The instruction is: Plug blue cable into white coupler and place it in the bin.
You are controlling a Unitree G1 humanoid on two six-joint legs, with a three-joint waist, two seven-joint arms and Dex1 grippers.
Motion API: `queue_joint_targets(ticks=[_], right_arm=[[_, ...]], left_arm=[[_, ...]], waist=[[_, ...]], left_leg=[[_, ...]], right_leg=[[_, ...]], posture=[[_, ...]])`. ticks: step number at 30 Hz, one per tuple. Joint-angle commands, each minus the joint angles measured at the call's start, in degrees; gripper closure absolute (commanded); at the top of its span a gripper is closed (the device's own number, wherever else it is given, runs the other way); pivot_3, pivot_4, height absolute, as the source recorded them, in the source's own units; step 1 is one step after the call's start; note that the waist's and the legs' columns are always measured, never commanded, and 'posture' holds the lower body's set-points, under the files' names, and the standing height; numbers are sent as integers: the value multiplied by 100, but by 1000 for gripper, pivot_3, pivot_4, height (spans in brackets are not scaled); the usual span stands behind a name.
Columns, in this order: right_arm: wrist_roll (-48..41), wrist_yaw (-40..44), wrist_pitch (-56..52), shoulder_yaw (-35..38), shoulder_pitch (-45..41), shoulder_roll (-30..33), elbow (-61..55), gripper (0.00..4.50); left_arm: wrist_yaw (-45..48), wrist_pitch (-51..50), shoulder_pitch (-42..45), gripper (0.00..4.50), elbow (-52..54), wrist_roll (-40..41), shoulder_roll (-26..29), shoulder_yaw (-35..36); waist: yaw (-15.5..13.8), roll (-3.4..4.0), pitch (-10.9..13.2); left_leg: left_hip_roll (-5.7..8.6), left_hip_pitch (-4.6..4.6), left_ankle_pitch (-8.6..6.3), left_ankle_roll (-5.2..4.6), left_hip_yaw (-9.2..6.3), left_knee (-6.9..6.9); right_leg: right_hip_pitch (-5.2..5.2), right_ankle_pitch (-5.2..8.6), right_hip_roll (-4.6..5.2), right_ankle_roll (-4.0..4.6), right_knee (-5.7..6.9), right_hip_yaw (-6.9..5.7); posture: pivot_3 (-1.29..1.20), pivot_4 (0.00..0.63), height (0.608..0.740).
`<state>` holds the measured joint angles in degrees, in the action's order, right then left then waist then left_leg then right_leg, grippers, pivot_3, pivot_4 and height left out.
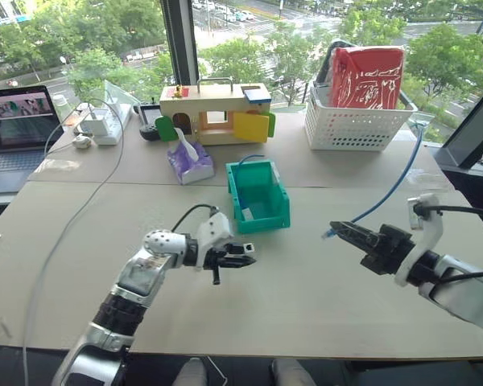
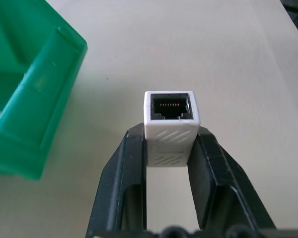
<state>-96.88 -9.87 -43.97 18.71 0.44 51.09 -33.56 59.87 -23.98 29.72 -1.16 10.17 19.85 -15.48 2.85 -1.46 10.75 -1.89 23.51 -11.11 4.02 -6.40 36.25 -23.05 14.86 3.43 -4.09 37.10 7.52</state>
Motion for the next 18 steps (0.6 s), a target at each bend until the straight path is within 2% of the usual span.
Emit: queue_joint_targets(ticks=[1, 5, 8, 18], right_arm=[[-112, -334, 256, 359, 283, -101, -519, 4500], [-103, -681, 475, 244, 572, -362, -914, 4500], [169, -994, 666, -243, 582, -837, -1195, 4500], [1152, -1276, 996, -1242, 713, -1940, -1405, 4500]], left_arm=[[-179, -216, 124, 3833, 218, -31, -202, -306], [-229, -486, 221, 3833, 304, 57, -423, -511], [-138, -712, 353, 3833, 220, 13, -507, -755], [315, -815, 906, 3833, -26, -317, -225, -1425]], waist=[[14, 0, -1], [14, 1, -1], [14, 0, -1], [10, 3, -3]], left_leg=[[-1, -1, 0, 0, 0, 0], [-1, -5, 0, 0, 0, -2], [-2, -7, 0, 0, 2, 0], [-3, -9, 0, 0, 2, -2]], right_leg=[[0, 0, 0, 0, 0, 1], [0, 0, -2, 1, 2, 1], [2, 2, -2, -3, 1, 4], [0, 4, -5, -5, 1, 3]], posture=[[0, 150, 740], [0, 150, 740], [0, 150, 740], [0, 150, 740]])
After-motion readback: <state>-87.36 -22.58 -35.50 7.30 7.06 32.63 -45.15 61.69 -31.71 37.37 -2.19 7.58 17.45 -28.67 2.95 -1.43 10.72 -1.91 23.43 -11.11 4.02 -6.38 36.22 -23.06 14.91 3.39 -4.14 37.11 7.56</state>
